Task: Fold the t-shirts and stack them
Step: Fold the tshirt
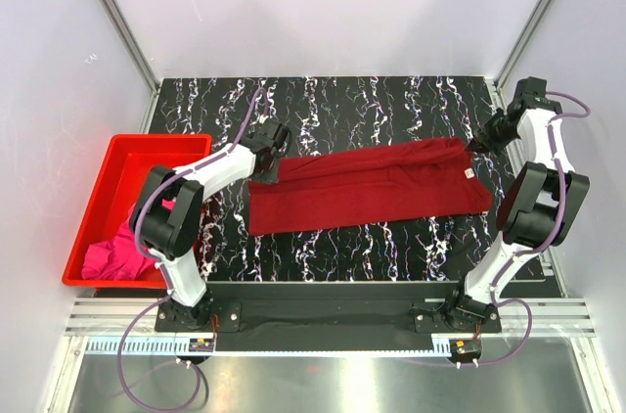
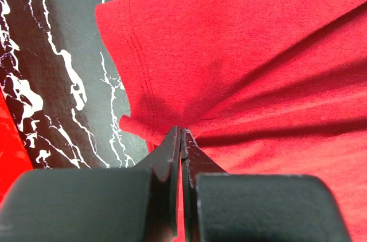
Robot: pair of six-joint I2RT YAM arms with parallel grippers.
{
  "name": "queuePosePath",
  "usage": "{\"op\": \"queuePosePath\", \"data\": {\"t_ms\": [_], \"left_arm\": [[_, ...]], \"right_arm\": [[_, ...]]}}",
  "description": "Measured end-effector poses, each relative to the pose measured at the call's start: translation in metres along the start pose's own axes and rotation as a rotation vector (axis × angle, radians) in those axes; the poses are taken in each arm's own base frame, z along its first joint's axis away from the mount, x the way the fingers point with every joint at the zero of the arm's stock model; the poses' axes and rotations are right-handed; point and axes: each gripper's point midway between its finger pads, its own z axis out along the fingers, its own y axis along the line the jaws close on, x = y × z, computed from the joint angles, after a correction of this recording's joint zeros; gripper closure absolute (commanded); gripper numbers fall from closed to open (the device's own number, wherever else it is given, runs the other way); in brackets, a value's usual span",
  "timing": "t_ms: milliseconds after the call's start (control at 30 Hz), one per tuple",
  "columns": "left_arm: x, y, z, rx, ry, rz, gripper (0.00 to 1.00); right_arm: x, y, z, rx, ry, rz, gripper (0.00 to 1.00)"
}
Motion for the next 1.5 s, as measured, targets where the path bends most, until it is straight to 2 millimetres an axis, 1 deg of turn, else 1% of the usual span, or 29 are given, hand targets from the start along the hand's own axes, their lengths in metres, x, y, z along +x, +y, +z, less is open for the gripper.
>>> {"op": "queuePosePath", "data": {"t_ms": [133,167,200,267,300,367,400,467,600,667,700,733,800,867,933,1000,1067,1133,1233,1267,1300,1333,1367,1400,1467,1500], "left_arm": [[0.003,0.000,0.005,-0.004,0.014,0.004,1.00],[0.004,-0.001,0.005,-0.004,0.017,0.005,0.92],[0.005,-0.001,0.006,-0.005,0.020,0.006,0.87],[0.006,0.000,0.006,-0.006,0.023,0.007,0.79],[0.006,0.000,0.006,-0.006,0.023,0.006,0.70],[0.007,0.000,0.005,-0.008,0.029,0.002,0.59],[0.007,0.000,0.004,-0.007,0.029,-0.003,0.52],[0.006,0.002,-0.004,-0.004,0.021,-0.017,0.50],[-0.007,0.005,-0.037,0.034,-0.056,-0.070,0.50],[-0.021,0.003,-0.054,0.075,-0.119,-0.108,0.55],[-0.026,0.003,-0.057,0.088,-0.134,-0.120,0.58],[-0.030,0.000,-0.057,0.107,-0.133,-0.130,0.65],[-0.036,-0.004,-0.049,0.129,-0.114,-0.145,0.66],[-0.035,-0.009,-0.028,0.141,-0.070,-0.154,0.67],[-0.022,-0.012,-0.006,0.138,-0.002,-0.158,0.67],[-0.008,-0.011,0.009,0.128,0.063,-0.161,0.67],[0.003,-0.009,0.018,0.119,0.109,-0.166,0.67],[0.006,-0.006,0.020,0.113,0.126,-0.171,0.67],[0.003,-0.003,0.019,0.112,0.127,-0.180,0.67],[0.000,-0.002,0.018,0.112,0.122,-0.184,0.67],[-0.002,-0.002,0.017,0.114,0.118,-0.186,0.67],[-0.006,-0.002,0.016,0.117,0.110,-0.188,0.67],[-0.009,-0.002,0.016,0.119,0.103,-0.191,0.67],[-0.012,-0.002,0.015,0.120,0.098,-0.194,0.67],[-0.014,-0.002,0.015,0.121,0.094,-0.195,0.67],[-0.014,-0.002,0.015,0.121,0.094,-0.195,0.67]], "right_arm": [[0.006,-0.005,0.004,0.013,0.017,0.002,1.00],[0.008,-0.007,0.005,0.017,0.022,0.002,1.00],[0.009,-0.009,0.006,0.020,0.027,0.002,1.00],[0.012,-0.011,0.008,0.026,0.035,0.004,1.00],[0.013,-0.012,0.009,0.029,0.038,0.004,1.00],[0.017,-0.015,0.011,0.035,0.047,0.005,1.00],[0.020,-0.018,0.012,0.039,0.054,0.007,1.00],[0.027,-0.023,0.014,0.049,0.070,0.011,1.00],[0.042,-0.035,0.017,0.078,0.098,0.013,0.94],[0.050,-0.044,0.018,0.100,0.109,0.008,0.92],[0.053,-0.046,0.018,0.106,0.113,0.005,0.92],[0.056,-0.050,0.018,0.116,0.117,0.001,0.92],[0.060,-0.057,0.020,0.138,0.121,-0.009,0.92],[0.065,-0.065,0.023,0.161,0.130,-0.016,0.92],[0.072,-0.074,0.026,0.186,0.146,-0.021,0.91],[0.076,-0.079,0.027,0.204,0.156,-0.026,0.88],[0.078,-0.082,0.027,0.211,0.160,-0.034,0.84],[0.080,-0.084,0.025,0.214,0.157,-0.045,0.82],[0.089,-0.089,0.018,0.213,0.156,-0.056,0.77],[0.093,-0.091,0.014,0.216,0.154,-0.060,0.68],[0.096,-0.093,0.010,0.221,0.151,-0.064,0.61],[0.095,-0.093,0.007,0.223,0.139,-0.070,0.58],[0.092,-0.091,0.005,0.216,0.125,-0.076,0.56],[0.086,-0.088,0.003,0.206,0.108,-0.080,0.51],[0.066,-0.074,0.003,0.174,0.062,-0.086,0.50],[0.054,-0.065,0.004,0.149,0.038,-0.088,0.50]]}}
